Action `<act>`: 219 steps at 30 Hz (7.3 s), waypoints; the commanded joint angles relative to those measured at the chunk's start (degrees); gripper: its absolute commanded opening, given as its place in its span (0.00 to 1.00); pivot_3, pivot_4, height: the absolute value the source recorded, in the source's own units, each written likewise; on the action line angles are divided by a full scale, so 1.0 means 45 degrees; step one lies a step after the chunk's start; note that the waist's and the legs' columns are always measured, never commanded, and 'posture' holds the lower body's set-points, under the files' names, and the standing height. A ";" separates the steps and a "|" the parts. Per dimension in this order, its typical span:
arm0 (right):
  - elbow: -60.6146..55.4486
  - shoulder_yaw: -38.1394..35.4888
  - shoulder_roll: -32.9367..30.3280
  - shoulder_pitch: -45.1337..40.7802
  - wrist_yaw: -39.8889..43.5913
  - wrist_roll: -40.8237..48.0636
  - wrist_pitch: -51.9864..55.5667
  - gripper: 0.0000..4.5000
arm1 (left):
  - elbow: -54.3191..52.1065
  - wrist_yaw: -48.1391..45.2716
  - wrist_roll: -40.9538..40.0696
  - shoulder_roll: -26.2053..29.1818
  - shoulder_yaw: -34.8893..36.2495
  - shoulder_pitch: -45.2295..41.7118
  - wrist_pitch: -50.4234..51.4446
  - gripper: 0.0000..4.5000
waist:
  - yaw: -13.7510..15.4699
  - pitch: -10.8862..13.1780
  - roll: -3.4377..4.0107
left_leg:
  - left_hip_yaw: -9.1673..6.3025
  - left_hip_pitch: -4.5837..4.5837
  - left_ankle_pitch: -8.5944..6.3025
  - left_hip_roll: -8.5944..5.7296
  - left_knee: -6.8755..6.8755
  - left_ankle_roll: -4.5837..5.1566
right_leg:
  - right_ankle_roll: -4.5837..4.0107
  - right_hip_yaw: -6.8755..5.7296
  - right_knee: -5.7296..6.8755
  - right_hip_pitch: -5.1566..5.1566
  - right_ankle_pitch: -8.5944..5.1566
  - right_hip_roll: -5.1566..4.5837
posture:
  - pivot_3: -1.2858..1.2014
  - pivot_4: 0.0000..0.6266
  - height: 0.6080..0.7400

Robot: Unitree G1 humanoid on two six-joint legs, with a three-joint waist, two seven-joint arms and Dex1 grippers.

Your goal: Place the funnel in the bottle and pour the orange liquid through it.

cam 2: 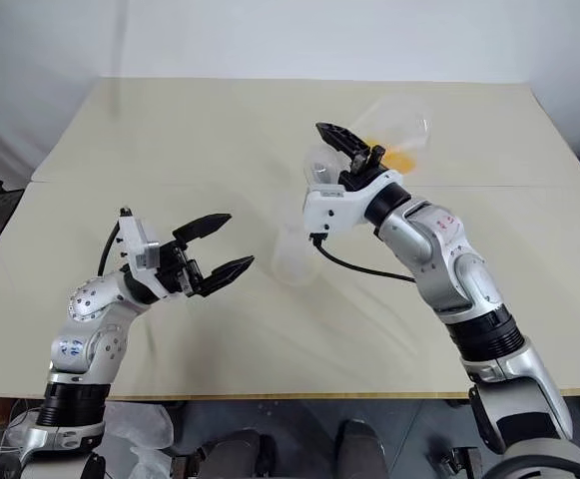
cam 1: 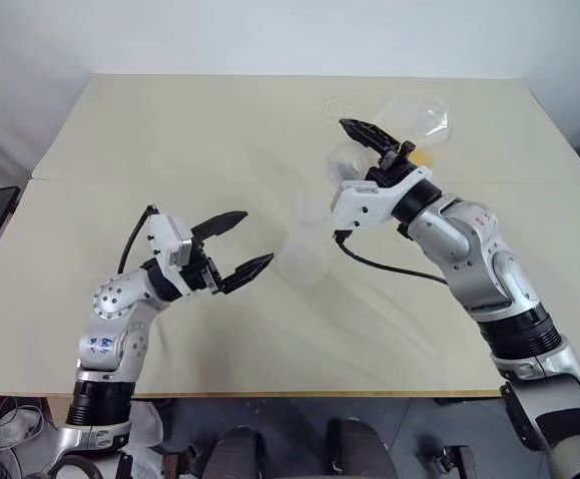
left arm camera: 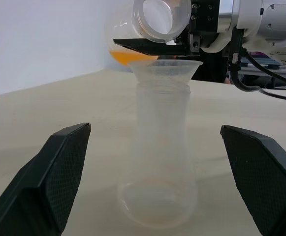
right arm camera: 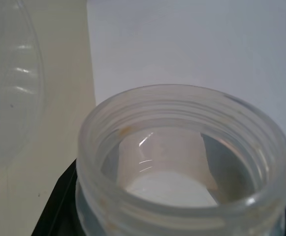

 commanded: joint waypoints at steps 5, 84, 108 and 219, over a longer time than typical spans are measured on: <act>-0.0034 -0.0125 0.0024 -0.0630 -0.0391 -0.0673 -0.0732 0.55 | -0.0012 -0.0027 0.0064 -0.0083 0.0034 0.0046 -0.0408 1.00 | -0.0008 0.0000 0.0000 | 0.0001 0.0001 0.0000 0.0000 0.0000 0.0000 | 0.0000 0.0000 0.0002 0.0000 0.0000 0.0000 | 0.52 0.24 1.00; 0.0757 -0.0094 -0.0080 -0.1069 -0.2063 -0.3758 -0.2545 0.55 | -0.1074 0.0408 -0.0049 -0.0629 -0.0235 0.0029 -0.0152 1.00 | -0.0026 0.0000 0.0000 | -0.0003 0.0002 0.0000 0.0000 0.0002 -0.0001 | 0.0000 0.0002 0.0012 0.0000 0.0000 -0.0001 | 0.52 0.24 1.00; 0.0894 -0.0066 -0.0201 -0.1207 -0.2473 -0.3879 -0.2952 0.55 | -0.1973 0.0739 -0.0457 -0.0223 -0.0219 -0.0030 0.1090 1.00 | -0.0049 0.0000 0.0001 | -0.0004 0.0003 0.0000 0.0001 0.0002 -0.0001 | 0.0000 0.0007 0.0012 0.0000 0.0000 0.0000 | 0.52 0.24 1.00; 0.1878 0.0521 -0.0400 -0.1747 -0.4515 -0.5439 -0.3773 0.55 | -0.1934 0.1011 -0.0196 -0.0491 -0.0255 0.0061 0.0245 1.00 | -0.0061 0.0000 0.0000 | -0.0003 0.0003 0.0001 0.0002 0.0002 -0.0001 | 0.0000 0.0010 0.0012 0.0000 0.0000 0.0000 | 0.52 0.24 1.00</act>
